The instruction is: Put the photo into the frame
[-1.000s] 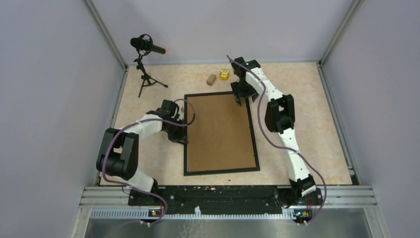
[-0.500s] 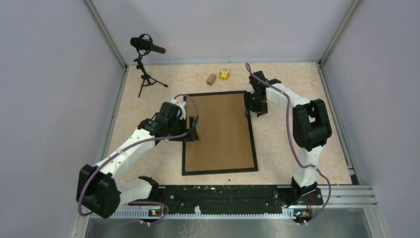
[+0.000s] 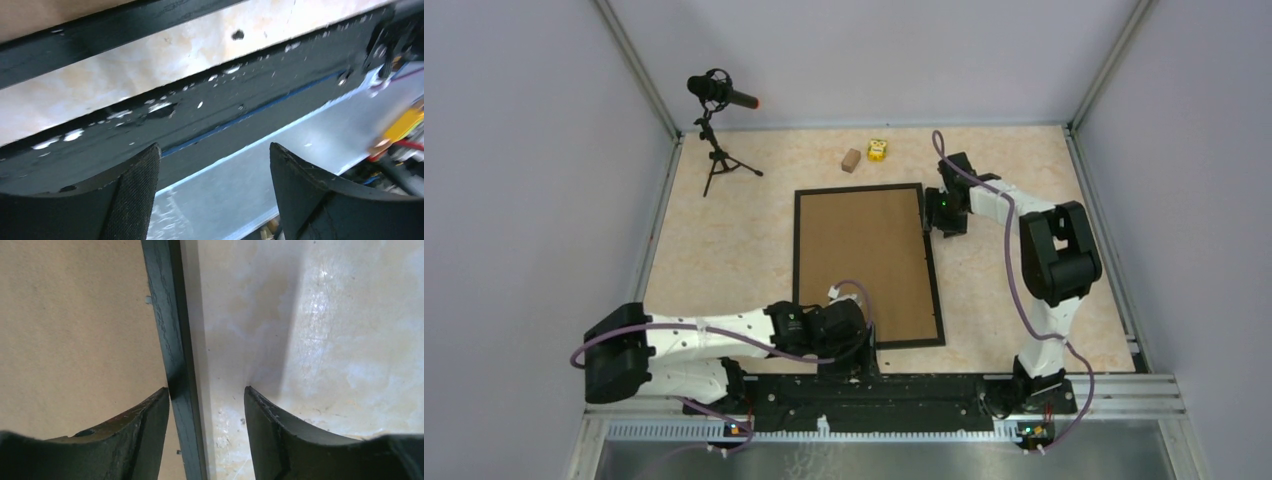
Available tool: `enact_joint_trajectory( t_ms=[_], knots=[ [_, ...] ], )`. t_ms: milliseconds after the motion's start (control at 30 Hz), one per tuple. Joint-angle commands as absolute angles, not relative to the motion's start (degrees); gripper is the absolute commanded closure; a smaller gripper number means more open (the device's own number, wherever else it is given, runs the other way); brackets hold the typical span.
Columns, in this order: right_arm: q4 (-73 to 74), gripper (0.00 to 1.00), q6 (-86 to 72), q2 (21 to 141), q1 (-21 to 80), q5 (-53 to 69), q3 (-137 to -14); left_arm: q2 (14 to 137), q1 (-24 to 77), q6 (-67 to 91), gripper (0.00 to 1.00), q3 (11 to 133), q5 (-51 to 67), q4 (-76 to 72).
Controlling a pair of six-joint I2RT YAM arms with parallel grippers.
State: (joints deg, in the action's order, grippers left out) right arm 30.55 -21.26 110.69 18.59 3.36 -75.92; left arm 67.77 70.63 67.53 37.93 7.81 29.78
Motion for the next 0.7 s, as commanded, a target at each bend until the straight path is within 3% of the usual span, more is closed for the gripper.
enact_joint_trajectory(
  t_ms=[0,100,300,400,667],
  knots=[
    [27.3,0.43,-20.4,109.0,18.8,6.5,-74.4,71.8,72.1,83.4,0.19,36.6,4.6,19.1],
    [28.4,0.48,-20.7,111.0,18.9,5.7,-75.0,71.8,71.9,88.5,0.24,35.2,0.8,17.2],
    [27.9,0.79,-21.9,110.3,18.9,0.4,-71.2,74.3,69.5,89.3,0.28,37.5,-6.1,18.2],
    [28.3,0.9,-23.2,109.7,18.9,-2.1,-69.4,75.7,66.8,89.1,0.29,37.9,-6.2,19.2],
    [23.5,0.99,-28.9,103.5,18.9,-2.8,-57.5,76.2,60.4,89.6,0.29,36.9,-7.3,19.2]
  ],
)
